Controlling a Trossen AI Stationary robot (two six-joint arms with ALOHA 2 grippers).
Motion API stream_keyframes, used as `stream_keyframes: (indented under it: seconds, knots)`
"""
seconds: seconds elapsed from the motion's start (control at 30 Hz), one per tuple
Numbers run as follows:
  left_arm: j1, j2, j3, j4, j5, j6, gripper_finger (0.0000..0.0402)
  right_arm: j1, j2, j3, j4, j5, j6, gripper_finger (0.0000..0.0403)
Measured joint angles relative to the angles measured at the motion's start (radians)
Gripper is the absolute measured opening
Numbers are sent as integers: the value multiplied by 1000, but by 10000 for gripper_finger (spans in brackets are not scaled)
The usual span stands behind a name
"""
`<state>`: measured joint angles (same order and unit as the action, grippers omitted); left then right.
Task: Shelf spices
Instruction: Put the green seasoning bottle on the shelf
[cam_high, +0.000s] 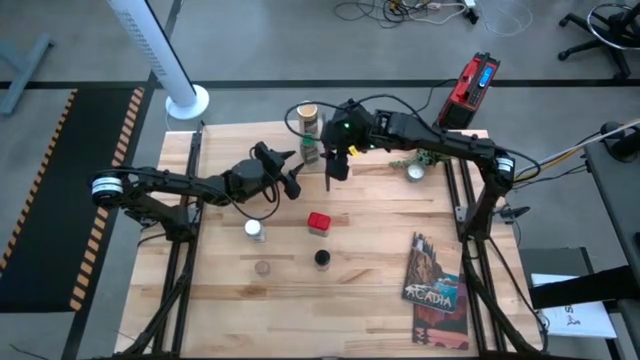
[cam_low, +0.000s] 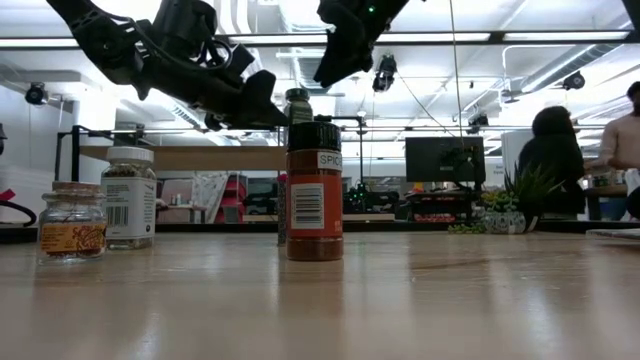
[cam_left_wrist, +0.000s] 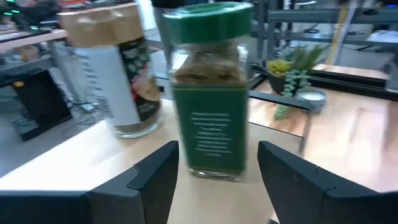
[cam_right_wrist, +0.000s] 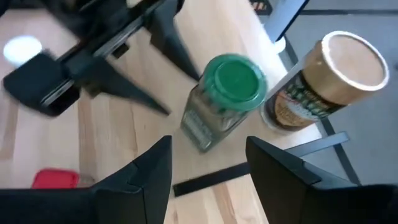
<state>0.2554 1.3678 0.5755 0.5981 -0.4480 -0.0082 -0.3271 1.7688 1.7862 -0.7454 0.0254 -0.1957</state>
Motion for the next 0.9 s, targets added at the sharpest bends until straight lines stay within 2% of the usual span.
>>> stream_keyframes:
  seconds: [0.17,0.37,0.6,0.77,0.9]
  knots:
    - [0,0,0,-4,-25,0,207,-1,24,-38,4,3,-65,181]
    - [0,0,0,-41,-88,0,207,-22,32,-90,109,13,-48,181]
    - [0,0,-2,-45,-137,0,207,-35,31,-125,127,31,-31,181]
    - [2,0,-2,-40,-147,0,207,-36,31,-155,191,105,-19,181]
    - [2,0,-2,-38,-147,0,207,-39,31,-164,219,117,6,181]
